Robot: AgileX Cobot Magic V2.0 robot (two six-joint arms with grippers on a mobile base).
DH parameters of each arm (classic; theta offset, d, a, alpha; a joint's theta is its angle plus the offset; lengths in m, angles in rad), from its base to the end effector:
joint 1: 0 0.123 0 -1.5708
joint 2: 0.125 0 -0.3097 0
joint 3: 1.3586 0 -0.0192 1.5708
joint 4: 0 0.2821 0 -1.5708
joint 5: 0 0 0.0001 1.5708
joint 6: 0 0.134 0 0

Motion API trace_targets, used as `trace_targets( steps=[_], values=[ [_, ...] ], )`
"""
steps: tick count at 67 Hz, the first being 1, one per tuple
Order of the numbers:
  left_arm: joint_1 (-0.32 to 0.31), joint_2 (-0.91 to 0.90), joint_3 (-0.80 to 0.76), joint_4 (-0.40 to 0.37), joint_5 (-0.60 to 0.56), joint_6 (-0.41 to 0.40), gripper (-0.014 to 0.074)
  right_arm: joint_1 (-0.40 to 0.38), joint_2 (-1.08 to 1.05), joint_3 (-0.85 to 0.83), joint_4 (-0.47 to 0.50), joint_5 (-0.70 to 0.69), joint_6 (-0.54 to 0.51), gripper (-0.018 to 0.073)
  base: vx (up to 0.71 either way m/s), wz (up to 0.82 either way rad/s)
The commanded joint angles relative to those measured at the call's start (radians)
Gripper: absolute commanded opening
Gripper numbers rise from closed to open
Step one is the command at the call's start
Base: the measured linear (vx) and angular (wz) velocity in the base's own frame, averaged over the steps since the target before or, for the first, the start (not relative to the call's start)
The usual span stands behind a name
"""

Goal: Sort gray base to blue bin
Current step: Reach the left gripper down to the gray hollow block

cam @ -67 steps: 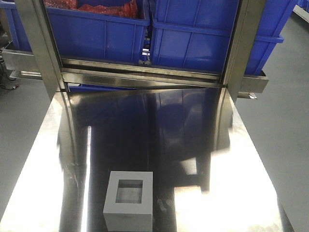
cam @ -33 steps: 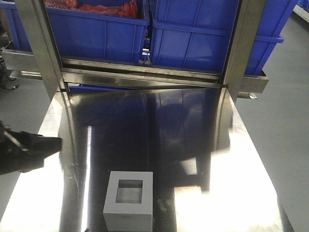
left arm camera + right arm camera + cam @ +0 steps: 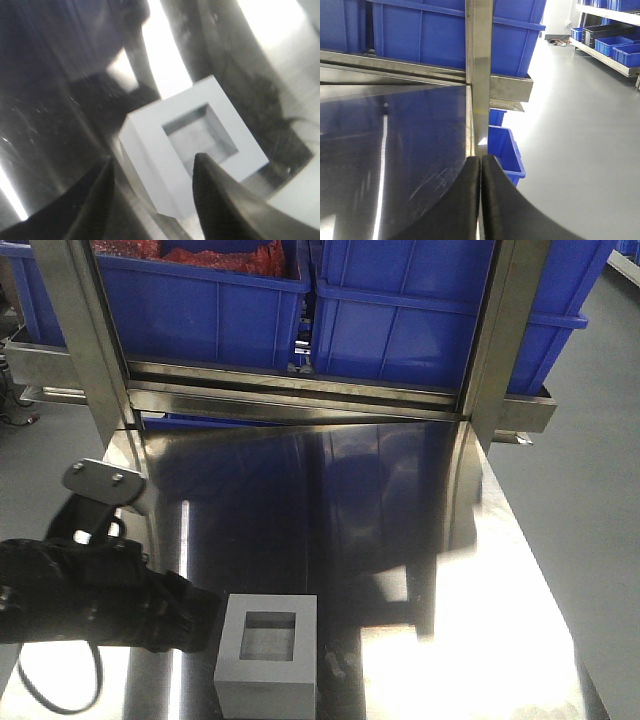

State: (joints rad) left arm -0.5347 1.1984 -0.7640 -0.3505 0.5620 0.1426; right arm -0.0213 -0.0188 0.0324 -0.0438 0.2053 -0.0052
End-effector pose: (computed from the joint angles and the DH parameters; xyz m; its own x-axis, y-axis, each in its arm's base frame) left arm 0.2281 -0.1636 0.2436 -0.7499 0.2650 -0.6061 0.4896 0.8385 -0.2392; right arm 0.1047 -0.0034 0.1780 -0.1324 -0.0453 -0.9902 0.0238 0.9985 -0.0488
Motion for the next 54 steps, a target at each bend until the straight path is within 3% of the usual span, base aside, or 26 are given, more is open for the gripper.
trace_targets(
  steps=[1, 10, 14, 19, 54],
  values=[
    [-0.078, 0.006, -0.063, 0.132, -0.046, -0.188, 0.0355, -0.005, -0.008, 0.004, -0.009, -0.081, -0.007, -0.0005, 0.0, 0.0],
    [-0.167, 0.057, -0.123, 0.35, 0.011, -0.423, 0.0355, -0.005, -0.008, 0.004, -0.009, -0.081, -0.007, -0.0005, 0.0, 0.0],
    [-0.192, 0.082, -0.141, 0.411, 0.049, -0.516, 0.0355, -0.005, -0.008, 0.004, -0.009, -0.081, -0.007, -0.0005, 0.0, 0.0],
    [-0.212, 0.114, -0.159, 0.456, 0.086, -0.579, 0.0356, -0.005, -0.008, 0.004, -0.009, -0.081, -0.007, -0.0005, 0.0, 0.0],
    [-0.216, 0.191, -0.177, 0.452, 0.059, -0.665, 0.0448, -0.005, -0.008, 0.004, -0.009, -0.08, -0.007, -0.0005, 0.0, 0.0]
  ],
)
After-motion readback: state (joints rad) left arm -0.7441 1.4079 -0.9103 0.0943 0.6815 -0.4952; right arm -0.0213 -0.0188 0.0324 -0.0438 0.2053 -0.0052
